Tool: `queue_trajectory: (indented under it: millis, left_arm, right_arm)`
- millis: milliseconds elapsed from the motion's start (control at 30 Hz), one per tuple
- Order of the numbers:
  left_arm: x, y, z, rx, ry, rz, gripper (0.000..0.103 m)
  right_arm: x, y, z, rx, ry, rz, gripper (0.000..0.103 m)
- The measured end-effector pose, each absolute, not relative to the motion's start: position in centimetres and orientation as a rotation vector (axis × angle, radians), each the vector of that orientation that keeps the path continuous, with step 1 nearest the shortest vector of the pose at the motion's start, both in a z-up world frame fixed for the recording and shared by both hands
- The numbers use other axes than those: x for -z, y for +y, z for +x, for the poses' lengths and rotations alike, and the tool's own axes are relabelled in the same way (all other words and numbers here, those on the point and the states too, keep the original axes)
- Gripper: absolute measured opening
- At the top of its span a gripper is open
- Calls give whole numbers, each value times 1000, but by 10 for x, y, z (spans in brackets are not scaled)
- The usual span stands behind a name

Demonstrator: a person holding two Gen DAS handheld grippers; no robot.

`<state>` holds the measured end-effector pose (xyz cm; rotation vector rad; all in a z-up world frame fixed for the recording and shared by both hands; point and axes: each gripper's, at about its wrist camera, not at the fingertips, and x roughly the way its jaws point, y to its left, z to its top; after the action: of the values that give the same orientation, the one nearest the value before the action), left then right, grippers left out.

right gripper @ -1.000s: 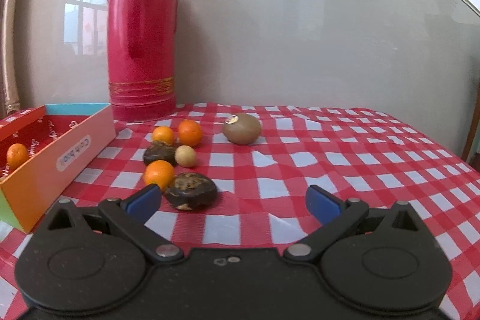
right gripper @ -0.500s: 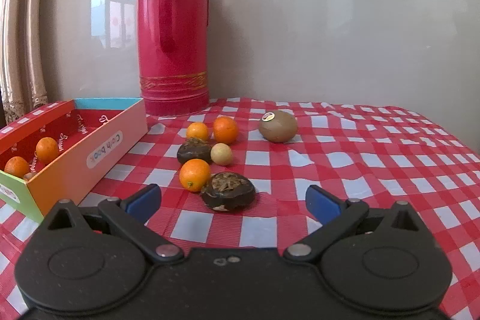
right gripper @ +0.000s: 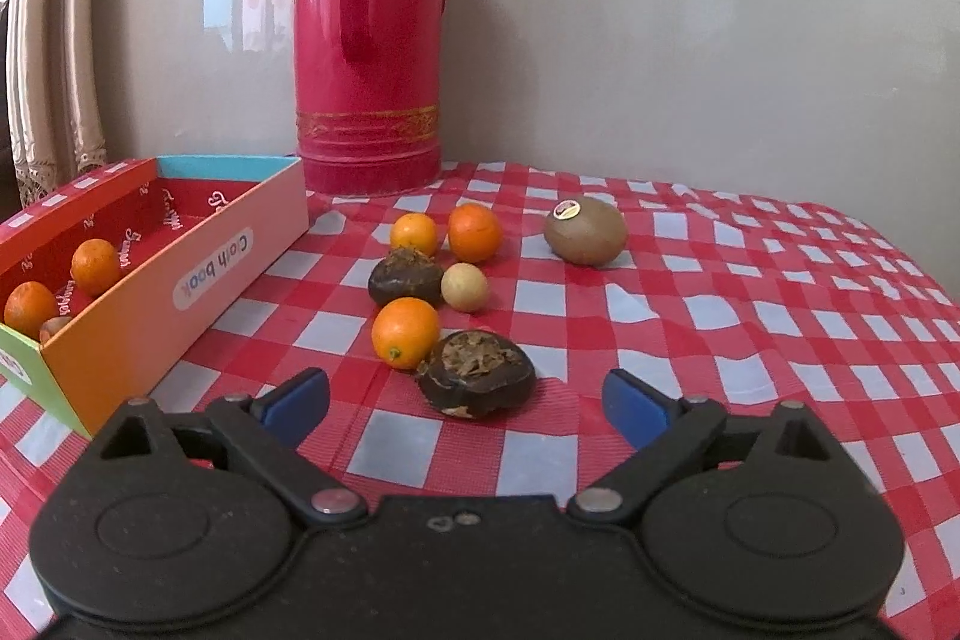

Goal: Organize fruits
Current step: 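Move the right gripper to the dark brown fruit, fingers around it, then close the right gripper on the dark brown fruit and lift it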

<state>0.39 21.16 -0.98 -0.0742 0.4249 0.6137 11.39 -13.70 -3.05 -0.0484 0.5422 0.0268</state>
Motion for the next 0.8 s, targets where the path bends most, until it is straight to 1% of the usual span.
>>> queue_trajectory:
  millis: [267, 333, 433, 633, 800]
  left_arm:
    - [10, 212, 2, -617, 421, -68, 103]
    - [11, 212, 2, -618, 421, -64, 103]
    - [11, 213, 3, -619, 425, -61, 103]
    - [12, 213, 3, -619, 427, -60, 103]
    - [12, 213, 3, -618, 426, -59, 103]
  right_arm:
    - [32, -140, 123, -26, 567, -64, 87]
    - [33, -142, 127, -32, 574, -66, 81]
    - [33, -147, 132, -38, 588, -47, 73]
    - [36, -153, 140, -42, 615, -19, 63]
    - [38, -151, 145, -57, 650, -23, 59]
